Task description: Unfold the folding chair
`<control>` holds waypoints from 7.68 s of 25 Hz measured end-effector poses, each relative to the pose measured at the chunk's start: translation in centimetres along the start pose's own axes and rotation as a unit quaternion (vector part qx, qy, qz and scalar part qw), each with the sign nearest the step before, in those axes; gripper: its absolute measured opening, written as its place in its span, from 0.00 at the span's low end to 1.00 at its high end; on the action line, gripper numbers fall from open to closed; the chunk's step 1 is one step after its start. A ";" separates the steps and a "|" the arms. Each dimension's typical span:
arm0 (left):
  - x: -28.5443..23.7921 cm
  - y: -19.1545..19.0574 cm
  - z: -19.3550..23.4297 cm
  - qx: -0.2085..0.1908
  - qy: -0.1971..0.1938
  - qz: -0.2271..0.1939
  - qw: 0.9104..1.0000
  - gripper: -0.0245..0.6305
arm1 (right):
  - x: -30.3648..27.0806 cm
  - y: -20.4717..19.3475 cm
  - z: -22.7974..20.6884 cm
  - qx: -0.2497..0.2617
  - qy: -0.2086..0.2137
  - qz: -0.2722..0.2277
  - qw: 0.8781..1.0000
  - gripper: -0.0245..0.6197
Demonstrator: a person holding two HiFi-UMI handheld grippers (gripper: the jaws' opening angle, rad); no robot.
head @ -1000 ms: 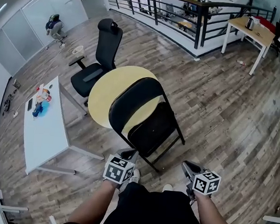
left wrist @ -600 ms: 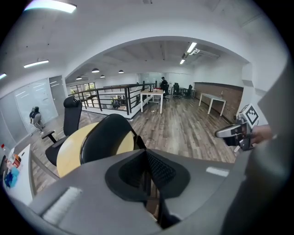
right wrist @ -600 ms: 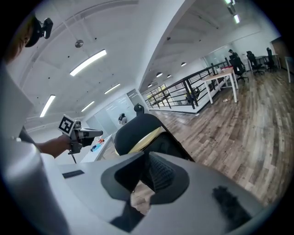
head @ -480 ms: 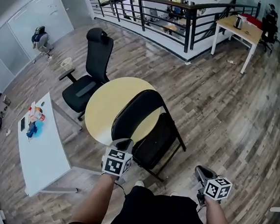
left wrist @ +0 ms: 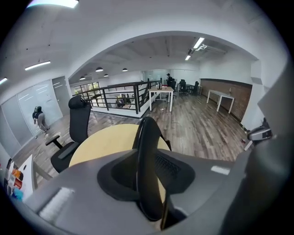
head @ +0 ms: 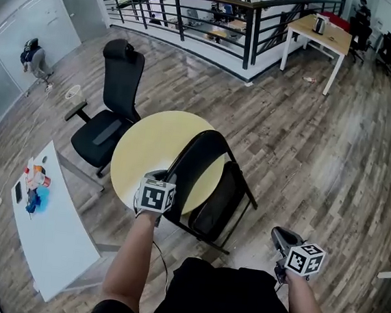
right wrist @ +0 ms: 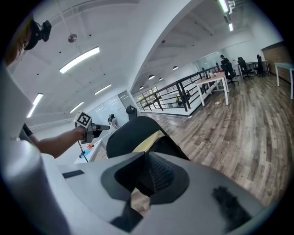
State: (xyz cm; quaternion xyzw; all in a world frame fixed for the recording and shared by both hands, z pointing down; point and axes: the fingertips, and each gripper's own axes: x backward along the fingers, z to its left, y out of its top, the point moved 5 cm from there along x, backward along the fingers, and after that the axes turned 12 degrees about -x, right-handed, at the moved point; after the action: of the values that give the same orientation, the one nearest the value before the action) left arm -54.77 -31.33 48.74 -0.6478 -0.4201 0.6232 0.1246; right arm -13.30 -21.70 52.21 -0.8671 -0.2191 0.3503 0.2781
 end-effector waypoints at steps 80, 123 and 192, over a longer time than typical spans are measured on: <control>-2.6 8.9 -23.9 0.066 -0.148 0.098 0.982 0.20 | 13.6 -5.4 -12.0 -0.009 0.002 0.056 0.998 0.09; -1.1 11.4 -34.5 0.033 -0.151 0.100 0.983 0.17 | -10.4 -11.4 -12.3 -0.198 -0.046 0.188 0.961 0.37; -10.6 0.3 -27.7 0.031 -0.195 0.068 0.978 0.21 | 3.7 -25.9 -40.8 -0.377 0.025 0.172 0.910 0.38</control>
State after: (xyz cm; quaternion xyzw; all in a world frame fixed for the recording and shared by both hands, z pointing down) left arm -27.97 -28.92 61.36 -0.5367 -0.3717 0.7573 0.0171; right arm 14.07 -13.61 91.34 -0.9403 -0.1755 0.2621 -0.1280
